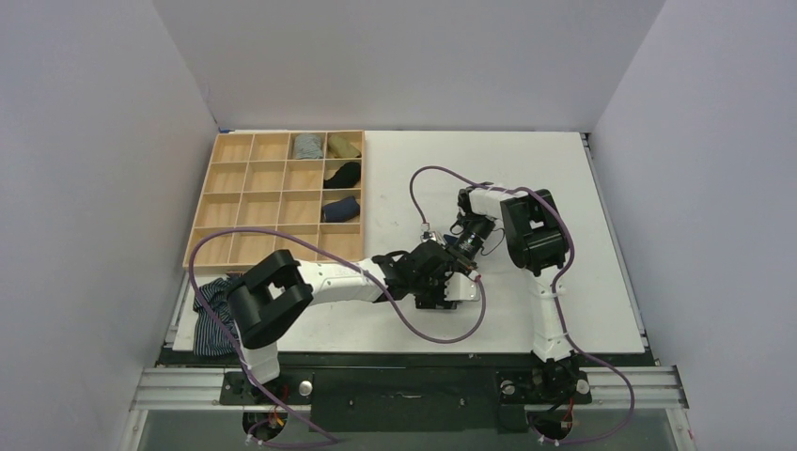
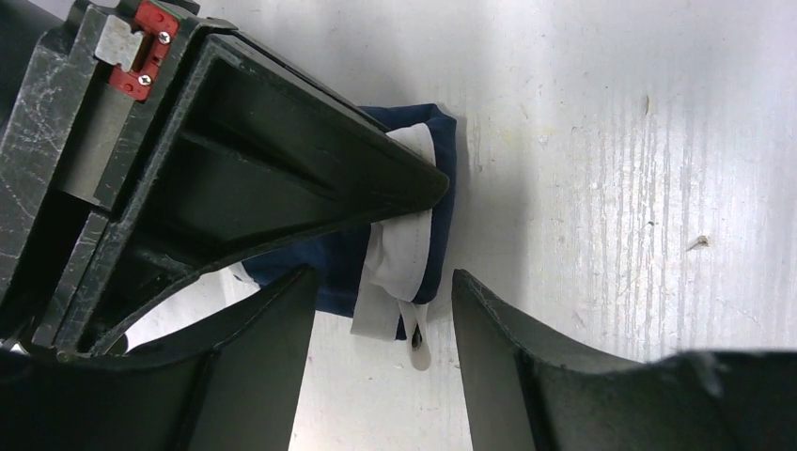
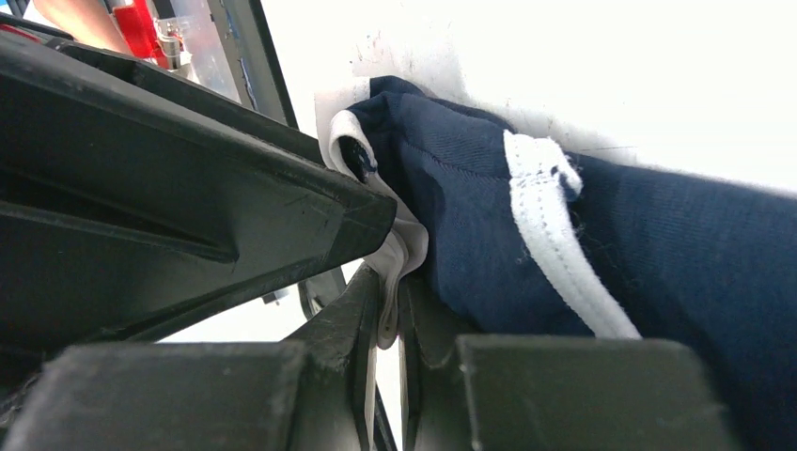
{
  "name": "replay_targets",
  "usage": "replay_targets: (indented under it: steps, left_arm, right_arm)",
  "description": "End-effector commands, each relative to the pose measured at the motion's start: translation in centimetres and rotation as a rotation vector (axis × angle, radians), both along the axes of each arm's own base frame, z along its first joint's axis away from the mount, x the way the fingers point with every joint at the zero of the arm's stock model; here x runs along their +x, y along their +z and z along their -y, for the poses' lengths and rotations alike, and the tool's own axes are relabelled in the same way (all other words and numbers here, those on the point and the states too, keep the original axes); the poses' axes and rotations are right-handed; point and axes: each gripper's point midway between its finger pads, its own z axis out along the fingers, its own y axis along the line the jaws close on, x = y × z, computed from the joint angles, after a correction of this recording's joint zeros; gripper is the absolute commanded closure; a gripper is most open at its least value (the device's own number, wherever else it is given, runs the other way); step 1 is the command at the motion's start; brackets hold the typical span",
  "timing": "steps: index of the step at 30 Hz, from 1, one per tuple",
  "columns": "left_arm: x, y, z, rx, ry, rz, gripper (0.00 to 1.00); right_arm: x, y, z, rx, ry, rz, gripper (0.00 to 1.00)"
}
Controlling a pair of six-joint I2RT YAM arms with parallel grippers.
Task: Roll the underwear
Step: Roll the underwear to the center of the board.
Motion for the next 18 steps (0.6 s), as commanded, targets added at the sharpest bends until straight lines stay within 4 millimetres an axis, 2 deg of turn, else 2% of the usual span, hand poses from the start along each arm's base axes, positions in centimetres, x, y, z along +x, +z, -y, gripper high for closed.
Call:
replay_targets:
  steps: [1,5,9,13,14,16,18]
  left_arm:
    - [0.6,1.2,1.7,-0.045,-0.020,0.019,0.48]
    - [-0.1,0.4,1.8,-0.036,-0.039,-0.023,0.50]
    - [-0.8,-0.5,2.0,-0.030,-0.046,-0.076,0.57]
    - [-1.6,-1.5,1.9,-0.007,-0.054,-0.136,0.77]
    - [-1.7,-1.6,2.1,-0.005,-0.055,-0.149,0.87]
    - [-2.1,-1.9,2.0,0.012,-0.058,-0.198,0.99]
    - [-2.6,-2.1,2.0,0.025,-0.056,-0.264,1.00]
  right_arm:
    - [0.5,0.7,-0.5,0.041,-0.027,0.013,1.00]
    - [0.5,0.8,-0.5,0.041,-0.023,0.019,1.00]
    - [0.5,0.9,-0.5,0.041,-0.025,0.020,1.00]
    - [0.6,0.9,-0.5,0.041,-0.024,0.026,1.00]
    - [0.7,0.9,-0.5,0.040,-0.026,0.027,1.00]
    - [0.9,1.1,-0.6,0.039,-0.034,0.029,1.00]
    - [1.2,1.3,-0.5,0.039,-0.037,0.045,0.98]
